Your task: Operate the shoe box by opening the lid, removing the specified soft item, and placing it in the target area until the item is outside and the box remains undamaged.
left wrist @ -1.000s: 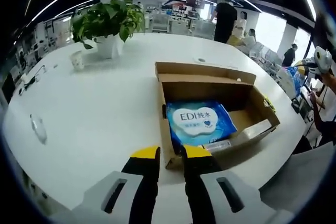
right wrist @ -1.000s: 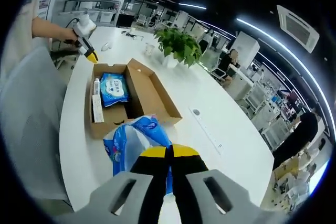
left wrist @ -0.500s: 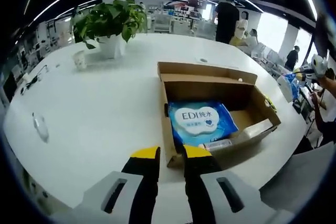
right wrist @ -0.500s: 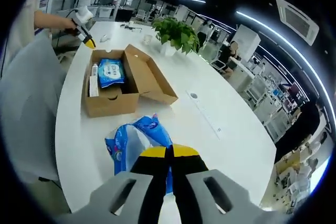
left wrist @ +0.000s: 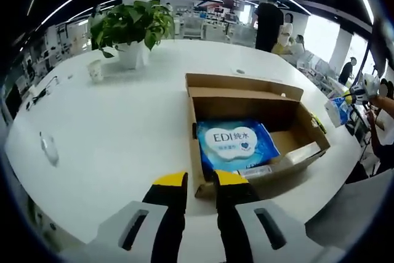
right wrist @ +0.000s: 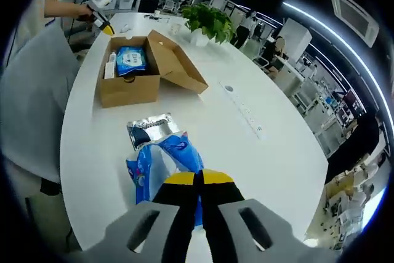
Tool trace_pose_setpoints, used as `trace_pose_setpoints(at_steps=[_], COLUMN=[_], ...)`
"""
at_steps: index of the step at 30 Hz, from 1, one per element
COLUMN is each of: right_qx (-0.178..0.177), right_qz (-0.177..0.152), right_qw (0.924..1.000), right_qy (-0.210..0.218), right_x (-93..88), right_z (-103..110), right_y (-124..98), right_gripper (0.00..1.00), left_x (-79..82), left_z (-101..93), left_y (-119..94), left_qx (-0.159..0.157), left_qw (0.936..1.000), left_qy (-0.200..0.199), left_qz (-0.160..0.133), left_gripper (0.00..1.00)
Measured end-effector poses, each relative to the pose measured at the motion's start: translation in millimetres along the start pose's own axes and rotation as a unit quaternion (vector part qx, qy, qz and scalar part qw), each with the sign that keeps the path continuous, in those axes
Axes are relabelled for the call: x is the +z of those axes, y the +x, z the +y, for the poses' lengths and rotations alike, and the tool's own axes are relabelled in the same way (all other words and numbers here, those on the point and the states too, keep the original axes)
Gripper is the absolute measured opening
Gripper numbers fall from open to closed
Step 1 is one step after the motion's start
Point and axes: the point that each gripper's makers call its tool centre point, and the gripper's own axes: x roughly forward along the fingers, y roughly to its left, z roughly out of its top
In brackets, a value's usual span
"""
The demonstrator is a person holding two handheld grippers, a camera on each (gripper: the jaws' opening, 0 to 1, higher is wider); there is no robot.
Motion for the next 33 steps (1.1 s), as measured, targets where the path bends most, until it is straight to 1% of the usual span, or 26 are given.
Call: trace_pose_setpoints(at_steps=[7, 15, 23, 25, 33], right_qx=[0.01, 0.022, 0.04, 0.043, 0.05], right_qz=[0.022, 0.043, 0.058, 0.061, 0.072], right_qw=[0.9997, 0.9988, 0.9975, 0.9972, 0.9961], right_qy=[0.001, 0.004, -0.006, -0.008, -0.004], right_x=[-28.2, -55.1, -72.3, -78.6, -91.1], right_z=[-8, -14, -16, -20, -24], right_y=[6, 13, 24, 29, 36], right_gripper=[0.0, 0.0, 0.0, 0.0, 0.0], left_x=[0.3, -1.7, 1.2, 2.3, 8.2], left_z=[-0.8, 2.0, 2.6, 2.7, 3.4], left_y=[0, 0, 0, 1, 3], left_qx=[0.001, 0.009, 0.015, 0.016, 0.017], left_qw=[1.0, 0.9998, 0.9998, 0.9998, 0.9998], left_qy=[-0.009, -0.015, -0.014, -0.013, -0.013], left_qz=[-0.003, 0.001, 0.003, 0.002, -0.004], left_gripper=[0.16, 0.16, 0.16, 0.16, 0.16])
